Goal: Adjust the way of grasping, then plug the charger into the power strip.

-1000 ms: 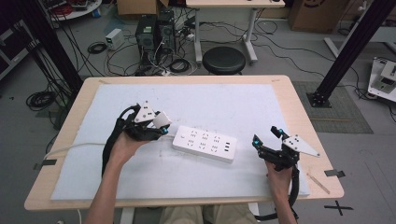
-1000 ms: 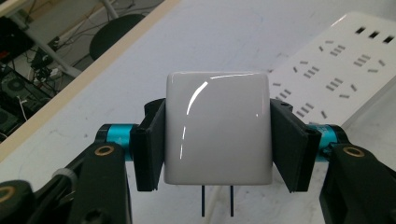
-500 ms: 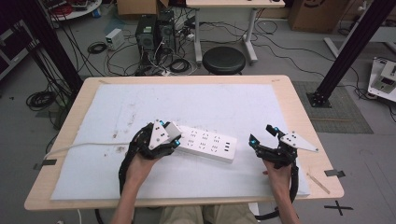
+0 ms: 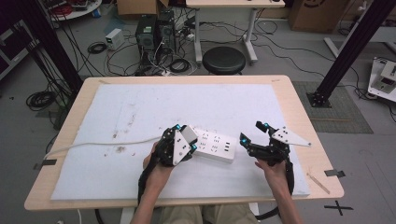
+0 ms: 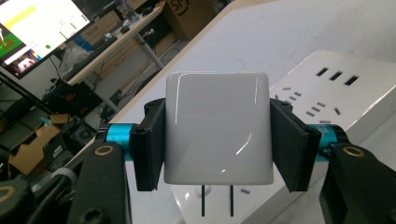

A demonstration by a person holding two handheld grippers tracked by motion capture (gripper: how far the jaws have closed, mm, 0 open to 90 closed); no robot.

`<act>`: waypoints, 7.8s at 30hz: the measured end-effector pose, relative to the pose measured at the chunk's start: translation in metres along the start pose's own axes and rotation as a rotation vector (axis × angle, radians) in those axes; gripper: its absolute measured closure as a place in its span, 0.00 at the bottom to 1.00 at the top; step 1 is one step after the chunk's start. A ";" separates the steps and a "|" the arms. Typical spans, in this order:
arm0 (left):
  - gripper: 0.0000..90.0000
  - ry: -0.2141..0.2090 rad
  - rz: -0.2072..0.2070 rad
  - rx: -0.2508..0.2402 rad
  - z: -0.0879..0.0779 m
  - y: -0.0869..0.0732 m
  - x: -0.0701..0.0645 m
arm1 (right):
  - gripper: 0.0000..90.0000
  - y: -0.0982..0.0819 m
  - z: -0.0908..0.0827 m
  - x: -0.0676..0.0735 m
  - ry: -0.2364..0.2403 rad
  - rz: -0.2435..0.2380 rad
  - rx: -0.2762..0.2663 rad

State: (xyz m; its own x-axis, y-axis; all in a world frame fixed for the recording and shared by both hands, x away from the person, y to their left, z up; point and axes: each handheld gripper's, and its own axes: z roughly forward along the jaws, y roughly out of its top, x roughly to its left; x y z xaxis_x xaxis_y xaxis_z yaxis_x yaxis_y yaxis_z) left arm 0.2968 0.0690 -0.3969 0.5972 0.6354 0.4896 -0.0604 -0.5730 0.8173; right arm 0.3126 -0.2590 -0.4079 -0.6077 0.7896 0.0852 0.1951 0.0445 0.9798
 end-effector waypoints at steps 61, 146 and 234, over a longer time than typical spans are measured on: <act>0.47 0.134 0.395 -0.299 0.010 0.018 -0.088 | 0.39 0.008 0.024 0.034 0.500 0.075 0.139; 0.24 -0.015 -0.076 -0.325 -0.007 -0.010 -0.028 | 0.70 0.021 0.016 0.013 0.451 0.049 0.170; 0.27 0.268 -0.577 -0.196 -0.108 -0.126 0.059 | 0.70 0.073 0.111 0.007 0.479 -0.326 0.701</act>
State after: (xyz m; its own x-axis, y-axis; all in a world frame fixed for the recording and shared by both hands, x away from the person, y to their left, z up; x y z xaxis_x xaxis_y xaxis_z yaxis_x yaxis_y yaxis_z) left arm 0.2532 0.2346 -0.4377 0.3588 0.9334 -0.0055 0.0503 -0.0135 0.9986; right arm 0.4078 -0.1829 -0.3560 -0.9392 0.3407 0.0429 0.2860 0.7068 0.6471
